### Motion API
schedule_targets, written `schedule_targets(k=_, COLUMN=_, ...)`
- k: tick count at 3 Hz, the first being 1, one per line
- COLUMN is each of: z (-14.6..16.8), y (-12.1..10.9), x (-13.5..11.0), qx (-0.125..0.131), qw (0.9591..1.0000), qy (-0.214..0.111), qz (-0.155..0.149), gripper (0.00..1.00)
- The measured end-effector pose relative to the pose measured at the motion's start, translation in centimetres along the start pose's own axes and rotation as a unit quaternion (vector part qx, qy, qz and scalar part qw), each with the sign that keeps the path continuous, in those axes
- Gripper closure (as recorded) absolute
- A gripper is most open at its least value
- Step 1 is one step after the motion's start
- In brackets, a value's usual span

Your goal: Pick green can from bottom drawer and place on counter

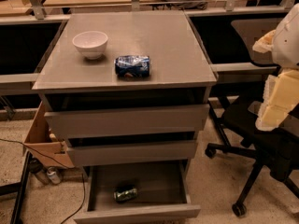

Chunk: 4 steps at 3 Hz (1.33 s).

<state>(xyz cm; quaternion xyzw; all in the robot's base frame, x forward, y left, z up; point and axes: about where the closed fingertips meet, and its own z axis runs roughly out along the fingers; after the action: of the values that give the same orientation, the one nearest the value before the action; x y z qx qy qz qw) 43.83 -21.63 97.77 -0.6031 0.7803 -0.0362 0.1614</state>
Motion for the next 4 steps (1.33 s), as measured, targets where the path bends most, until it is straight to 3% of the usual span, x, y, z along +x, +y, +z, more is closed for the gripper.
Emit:
schedule_targets(k=1, z=0.0, y=0.0, x=0.0, qx=0.000, qw=1.0000, qy=0.000, qz=0.000, gripper=0.00)
schedule_targets(k=2, z=1.1, y=1.1, x=-0.7, qx=-0.015, qw=0.9997, qy=0.002, qz=-0.022, gripper=0.00)
schedule_targets(k=3, z=3.9, y=4.4, x=-3.0, qx=-0.033, qw=0.9966, qy=-0.016, qz=-0.074, gripper=0.00)
schedule_targets(k=4, z=8.3, y=7.4, x=-5.1, qx=-0.046, qw=0.9904, qy=-0.020, qz=-0.129, gripper=0.00)
